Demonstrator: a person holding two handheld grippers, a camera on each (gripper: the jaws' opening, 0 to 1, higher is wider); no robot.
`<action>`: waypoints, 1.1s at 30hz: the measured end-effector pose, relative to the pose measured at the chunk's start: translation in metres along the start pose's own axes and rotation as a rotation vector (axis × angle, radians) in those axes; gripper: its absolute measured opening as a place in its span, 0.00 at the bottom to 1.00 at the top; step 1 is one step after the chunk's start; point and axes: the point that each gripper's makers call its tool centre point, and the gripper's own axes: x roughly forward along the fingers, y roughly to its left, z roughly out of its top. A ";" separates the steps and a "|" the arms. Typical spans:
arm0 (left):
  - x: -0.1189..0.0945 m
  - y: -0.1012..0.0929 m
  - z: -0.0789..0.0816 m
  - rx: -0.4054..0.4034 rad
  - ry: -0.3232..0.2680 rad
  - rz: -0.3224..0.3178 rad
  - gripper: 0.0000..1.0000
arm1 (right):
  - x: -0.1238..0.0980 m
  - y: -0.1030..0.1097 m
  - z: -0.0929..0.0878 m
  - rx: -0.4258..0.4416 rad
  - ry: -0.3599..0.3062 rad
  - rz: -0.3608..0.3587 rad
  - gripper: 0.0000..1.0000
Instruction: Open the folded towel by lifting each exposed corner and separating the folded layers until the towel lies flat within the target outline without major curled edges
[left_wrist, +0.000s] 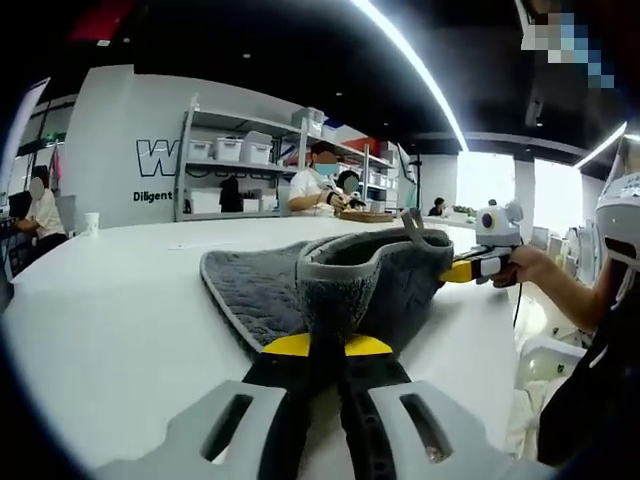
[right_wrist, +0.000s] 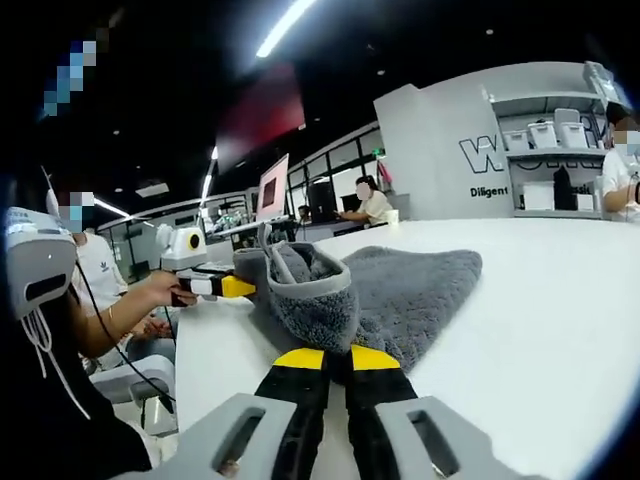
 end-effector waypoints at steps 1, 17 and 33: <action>0.000 0.000 -0.001 -0.001 0.002 0.000 0.06 | 0.000 0.000 -0.001 -0.001 0.003 0.001 0.00; -0.005 -0.004 -0.007 -0.008 0.022 0.009 0.07 | -0.003 0.005 -0.010 -0.005 0.035 0.012 0.00; -0.009 -0.006 -0.012 0.004 0.047 0.005 0.08 | -0.004 0.007 -0.017 -0.014 0.068 0.010 0.00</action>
